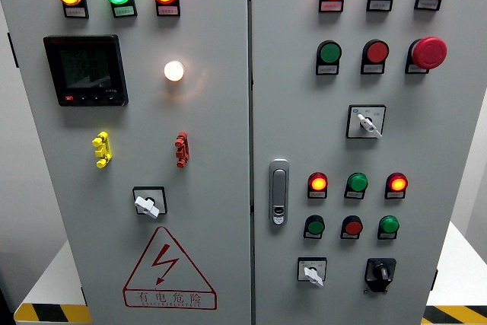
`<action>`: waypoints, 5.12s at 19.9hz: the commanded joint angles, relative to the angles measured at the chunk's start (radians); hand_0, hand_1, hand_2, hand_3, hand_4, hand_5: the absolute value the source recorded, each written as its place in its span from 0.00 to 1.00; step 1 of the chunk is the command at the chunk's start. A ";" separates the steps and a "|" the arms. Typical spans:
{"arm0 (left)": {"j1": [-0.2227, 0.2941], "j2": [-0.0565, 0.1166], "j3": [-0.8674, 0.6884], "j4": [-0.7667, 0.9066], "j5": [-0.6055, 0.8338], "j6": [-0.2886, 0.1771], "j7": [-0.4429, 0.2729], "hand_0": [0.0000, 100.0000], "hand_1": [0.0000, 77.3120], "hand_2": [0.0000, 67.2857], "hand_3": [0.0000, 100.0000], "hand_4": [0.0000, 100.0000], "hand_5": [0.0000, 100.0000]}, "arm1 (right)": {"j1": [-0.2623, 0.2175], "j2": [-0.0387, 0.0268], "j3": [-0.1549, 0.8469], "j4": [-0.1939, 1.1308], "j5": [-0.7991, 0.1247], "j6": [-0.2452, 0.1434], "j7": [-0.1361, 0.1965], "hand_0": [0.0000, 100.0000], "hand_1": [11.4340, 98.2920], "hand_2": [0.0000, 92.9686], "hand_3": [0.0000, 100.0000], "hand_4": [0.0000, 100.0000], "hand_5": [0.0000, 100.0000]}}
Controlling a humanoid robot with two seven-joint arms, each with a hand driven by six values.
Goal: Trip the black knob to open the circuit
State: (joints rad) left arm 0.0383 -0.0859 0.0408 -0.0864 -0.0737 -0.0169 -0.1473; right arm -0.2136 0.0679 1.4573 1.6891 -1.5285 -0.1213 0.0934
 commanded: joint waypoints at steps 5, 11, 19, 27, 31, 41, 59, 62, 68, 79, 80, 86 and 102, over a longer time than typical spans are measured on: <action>0.000 0.000 0.001 0.001 0.000 0.000 0.000 0.00 0.05 0.19 0.21 0.07 0.02 | 0.055 0.0058 -0.035 0.001 -0.030 0.000 -0.021 0.80 0.56 0.03 0.85 0.88 1.00; 0.000 -0.002 0.001 -0.001 0.000 0.000 0.000 0.00 0.05 0.19 0.21 0.07 0.02 | 0.166 0.0072 -0.038 -0.071 -0.030 0.000 -0.049 0.81 0.55 0.03 0.86 0.89 1.00; 0.000 -0.002 0.001 -0.001 0.000 0.000 0.000 0.00 0.05 0.19 0.21 0.07 0.02 | 0.241 0.0165 -0.043 -0.123 -0.022 0.000 -0.060 0.82 0.55 0.03 0.86 0.89 1.00; 0.000 0.000 0.001 0.001 0.000 0.000 0.000 0.00 0.05 0.19 0.21 0.07 0.02 | 0.309 0.0394 -0.084 -0.175 -0.022 0.000 -0.072 0.82 0.54 0.03 0.86 0.89 1.00; 0.000 0.000 0.001 0.001 0.000 0.000 0.000 0.00 0.05 0.19 0.21 0.07 0.02 | 0.335 0.0441 -0.087 -0.206 -0.021 0.000 -0.072 0.82 0.54 0.03 0.86 0.89 1.00; 0.000 0.000 0.001 0.001 0.000 0.000 0.000 0.00 0.04 0.19 0.21 0.07 0.02 | 0.355 0.0364 -0.072 -0.235 -0.002 0.000 -0.072 0.83 0.53 0.03 0.86 0.88 1.00; 0.000 -0.002 0.001 0.001 0.000 0.000 0.000 0.00 0.05 0.19 0.21 0.07 0.02 | 0.413 0.0441 -0.084 -0.293 -0.001 -0.001 -0.070 0.84 0.52 0.03 0.86 0.88 1.00; 0.000 -0.002 0.001 -0.001 0.000 0.000 0.000 0.00 0.05 0.19 0.21 0.07 0.02 | 0.413 0.0517 -0.087 -0.293 -0.001 -0.001 -0.070 0.84 0.52 0.03 0.86 0.88 1.00; 0.000 -0.002 0.001 0.001 0.000 0.000 0.000 0.00 0.05 0.19 0.21 0.07 0.02 | 0.411 0.0594 -0.098 -0.292 -0.001 -0.001 -0.070 0.84 0.51 0.03 0.86 0.88 1.00; 0.000 -0.002 0.001 0.001 0.000 0.000 0.000 0.00 0.05 0.19 0.21 0.07 0.02 | 0.408 0.0702 -0.129 -0.287 -0.004 -0.004 -0.070 0.85 0.50 0.04 0.86 0.88 1.00; 0.000 -0.002 0.001 0.001 0.000 0.000 0.000 0.00 0.05 0.19 0.21 0.07 0.02 | 0.408 0.0702 -0.129 -0.287 -0.004 -0.004 -0.070 0.85 0.50 0.04 0.86 0.88 1.00; 0.000 -0.002 0.001 0.001 0.000 0.000 0.000 0.00 0.04 0.19 0.21 0.07 0.02 | 0.418 0.0732 -0.126 -0.289 -0.004 -0.006 -0.072 0.85 0.49 0.04 0.86 0.88 1.00; 0.000 -0.002 -0.001 0.001 0.000 0.000 0.000 0.00 0.04 0.19 0.21 0.07 0.02 | 0.419 0.0732 -0.130 -0.276 -0.002 -0.009 -0.089 0.85 0.48 0.04 0.86 0.88 1.00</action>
State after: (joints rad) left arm 0.0384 -0.0874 0.0412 -0.0861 -0.0736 -0.0169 -0.1473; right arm 0.2045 0.1412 1.3283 1.4117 -1.5309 -0.1303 0.0062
